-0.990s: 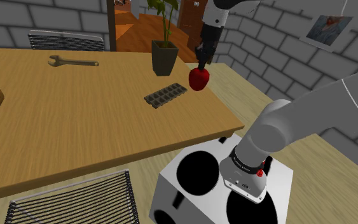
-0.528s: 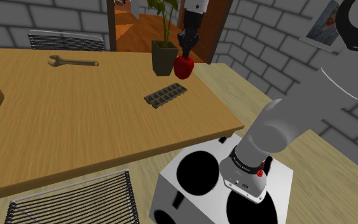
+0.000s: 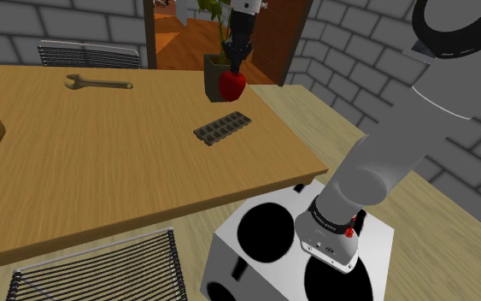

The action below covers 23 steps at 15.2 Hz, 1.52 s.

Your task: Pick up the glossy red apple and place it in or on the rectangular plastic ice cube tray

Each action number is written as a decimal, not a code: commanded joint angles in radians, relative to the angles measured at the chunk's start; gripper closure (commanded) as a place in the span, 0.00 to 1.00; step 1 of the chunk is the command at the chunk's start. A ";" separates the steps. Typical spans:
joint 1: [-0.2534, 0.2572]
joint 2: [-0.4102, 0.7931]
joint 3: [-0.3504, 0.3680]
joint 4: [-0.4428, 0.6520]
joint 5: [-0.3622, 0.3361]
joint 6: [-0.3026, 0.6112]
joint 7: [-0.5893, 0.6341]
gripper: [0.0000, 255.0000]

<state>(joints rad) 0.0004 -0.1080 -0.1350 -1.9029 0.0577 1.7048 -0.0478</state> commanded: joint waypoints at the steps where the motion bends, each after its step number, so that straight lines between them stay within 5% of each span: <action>1: 0.000 0.002 0.000 -0.025 0.001 0.028 -0.002 1.00; 23: 0.000 0.057 -0.002 -0.232 0.013 0.288 -0.024 1.00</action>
<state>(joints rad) 0.0004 -0.0520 -0.1366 -2.1321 0.0706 1.9899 -0.0717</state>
